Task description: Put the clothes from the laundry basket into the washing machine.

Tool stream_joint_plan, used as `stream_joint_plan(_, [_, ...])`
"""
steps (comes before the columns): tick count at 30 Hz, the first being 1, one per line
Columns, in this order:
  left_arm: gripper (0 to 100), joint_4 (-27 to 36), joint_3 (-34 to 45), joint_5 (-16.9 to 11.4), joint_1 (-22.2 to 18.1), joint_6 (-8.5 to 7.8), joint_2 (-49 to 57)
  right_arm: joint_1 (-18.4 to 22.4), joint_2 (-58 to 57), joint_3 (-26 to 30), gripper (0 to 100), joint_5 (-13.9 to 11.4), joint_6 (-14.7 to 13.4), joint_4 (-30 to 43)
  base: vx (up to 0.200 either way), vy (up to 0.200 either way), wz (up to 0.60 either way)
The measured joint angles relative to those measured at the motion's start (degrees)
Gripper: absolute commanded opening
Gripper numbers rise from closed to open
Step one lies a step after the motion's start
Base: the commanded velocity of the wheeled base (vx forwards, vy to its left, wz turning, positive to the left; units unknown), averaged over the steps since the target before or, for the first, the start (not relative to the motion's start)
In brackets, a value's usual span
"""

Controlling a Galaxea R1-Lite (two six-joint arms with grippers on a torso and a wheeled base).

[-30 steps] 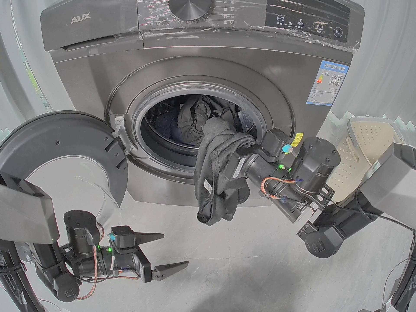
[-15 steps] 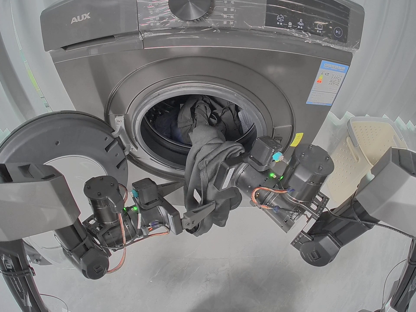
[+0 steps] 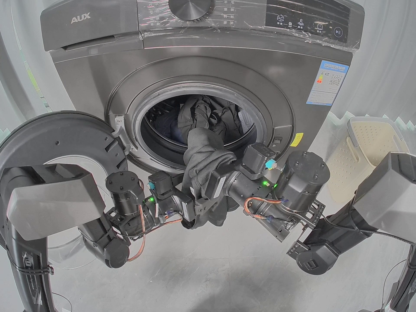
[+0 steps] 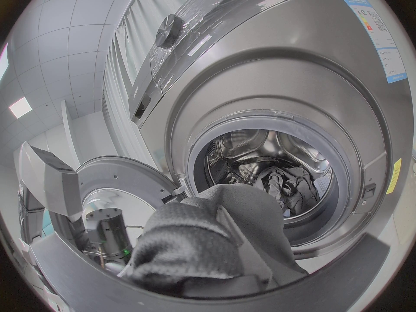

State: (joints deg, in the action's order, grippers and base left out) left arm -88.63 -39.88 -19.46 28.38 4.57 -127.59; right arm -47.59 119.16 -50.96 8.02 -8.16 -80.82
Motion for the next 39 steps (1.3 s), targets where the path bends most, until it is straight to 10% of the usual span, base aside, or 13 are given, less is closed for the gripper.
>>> stream_joint_plan(1, [100, 0.0, -1.2, 0.7, -0.1, 0.02, -0.6, -0.2, -0.1, 0.2, 0, 0.4, 0.0, 0.0, 0.000, 0.000, 0.00])
stream_joint_plan(2, [0, 0.0, -2.5, 1.7, -0.2, 0.05, -1.3, -0.5, -0.3, 0.5, 0, 0.8, -0.2, 0.0, 0.000, 0.000, 0.00])
stream_joint_plan(17, [0, -0.2, -9.0, 6.3, -3.3, 0.67, -5.2, -0.4, -1.6, 2.8, 0, 1.9, -1.5, -0.2, 0.000, 0.000, 0.00])
stream_joint_plan(35, [0, -0.1, 5.0, 6.9, -2.0, 6.78, 12.5, 5.9, 1.2, 6.0, 0, 1.9, -2.9, -0.9, 0.000, 0.000, 0.00])
stream_joint_plan(36, [0, 0.0, 5.9, 6.9, -1.9, 6.84, 13.6, 5.9, 1.7, 5.8, 100, 1.8, -2.8, -1.1, 0.000, 0.000, 0.00])
stream_joint_plan(39, [0, -0.1, 8.2, 6.9, -1.1, 7.03, 16.6, 5.2, 2.6, 5.6, 100, 1.5, -2.3, -2.0, 0.000, 0.000, 0.00])
